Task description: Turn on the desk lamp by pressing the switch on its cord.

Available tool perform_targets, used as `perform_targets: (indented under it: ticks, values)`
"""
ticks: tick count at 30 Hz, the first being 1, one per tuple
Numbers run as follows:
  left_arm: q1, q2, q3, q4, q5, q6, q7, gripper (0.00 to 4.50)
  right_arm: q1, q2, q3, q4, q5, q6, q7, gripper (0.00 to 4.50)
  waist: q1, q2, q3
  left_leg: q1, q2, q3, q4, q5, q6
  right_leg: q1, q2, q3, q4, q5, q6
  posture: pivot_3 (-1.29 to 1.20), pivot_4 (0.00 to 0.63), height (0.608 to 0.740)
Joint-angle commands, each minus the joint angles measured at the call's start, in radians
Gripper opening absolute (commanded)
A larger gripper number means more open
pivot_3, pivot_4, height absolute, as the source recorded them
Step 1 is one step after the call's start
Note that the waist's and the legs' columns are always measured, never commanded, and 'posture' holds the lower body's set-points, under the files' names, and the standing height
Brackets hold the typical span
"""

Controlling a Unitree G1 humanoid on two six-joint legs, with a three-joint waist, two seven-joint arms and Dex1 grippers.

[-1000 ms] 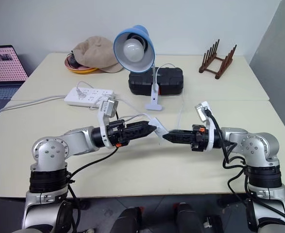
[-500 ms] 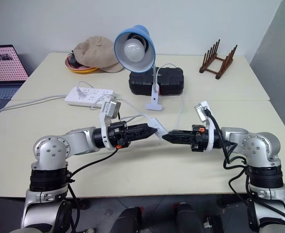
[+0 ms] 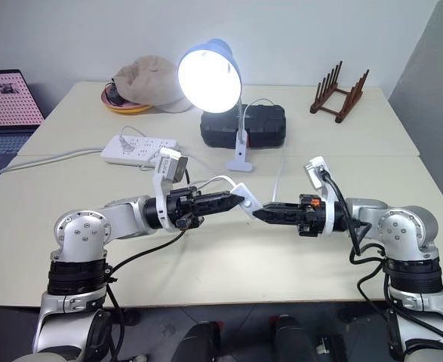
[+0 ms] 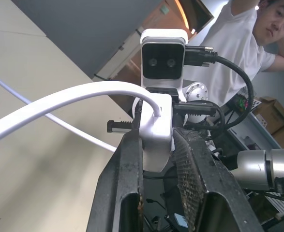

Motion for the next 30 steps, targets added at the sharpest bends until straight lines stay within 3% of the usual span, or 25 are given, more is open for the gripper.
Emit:
perform_targets:
  ticks: [1,6,8,17,19,24,26,30]
  values:
    - [-0.016,-0.001,0.009,-0.013,-0.013,0.000,0.013,0.58,-0.005,-0.013,-0.008,-0.043,0.017,-0.017,0.002,0.34,0.000,0.000,0.000,0.000,0.000,0.000,0.000,0.000,0.000,0.000,0.000,0.000,0.000,0.000,0.000,0.00,0.150,0.740]
    - [0.000,0.012,-0.028,-0.038,0.048,-0.041,0.016,0.56,-0.006,-0.014,0.001,-0.039,0.005,-0.033,0.005,0.34,0.000,0.000,0.000,0.000,0.000,0.000,0.000,0.000,0.000,0.000,0.000,0.000,0.000,0.000,0.000,0.00,0.150,0.740]
    - [0.014,0.021,-0.031,-0.049,0.050,-0.049,0.000,1.26,-0.013,-0.012,0.010,-0.029,-0.011,-0.052,0.006,0.34,0.000,0.000,0.000,0.000,0.000,0.000,0.000,0.000,0.000,0.000,0.000,0.000,0.000,0.000,0.000,0.00,0.150,0.740]
    - [0.068,0.111,-0.038,-0.103,0.130,-0.111,-0.035,2.84,-0.049,0.006,0.050,0.052,-0.106,-0.150,-0.002,0.34,-0.001,0.000,0.000,0.000,0.000,0.000,0.000,0.000,0.000,-0.001,0.000,0.000,0.000,0.000,0.000,0.00,0.150,0.740]
    - [0.096,0.149,-0.039,-0.139,0.187,-0.170,-0.042,3.19,-0.075,0.019,0.107,0.120,-0.233,-0.252,-0.033,0.34,-0.002,0.000,0.000,0.000,0.000,0.000,0.000,0.000,0.000,-0.001,0.000,0.000,-0.001,0.000,-0.001,0.00,0.150,0.740]
    - [0.151,0.225,-0.060,-0.252,0.388,-0.404,-0.058,4.01,-0.161,-0.014,0.433,0.412,-0.766,-0.763,-0.062,0.34,-0.009,0.000,0.000,0.000,0.000,0.001,-0.001,0.000,0.000,-0.002,0.000,0.001,-0.001,-0.001,-0.002,0.00,0.150,0.740]
    - [0.165,0.246,-0.082,-0.266,0.460,-0.482,-0.072,4.39,-0.186,-0.012,0.488,0.497,-0.859,-0.879,-0.032,0.34,-0.005,0.000,0.000,-0.001,0.000,0.002,-0.001,0.000,0.000,-0.002,-0.001,0.001,-0.002,-0.001,-0.002,0.00,0.150,0.740]
    - [0.200,0.275,-0.106,-0.285,0.528,-0.567,-0.109,4.46,-0.225,0.023,0.503,0.586,-0.907,-0.967,0.025,0.34,-0.005,0.000,0.000,-0.001,0.000,0.003,-0.002,0.000,0.000,-0.002,-0.001,0.002,-0.004,0.000,0.000,0.00,0.150,0.740]
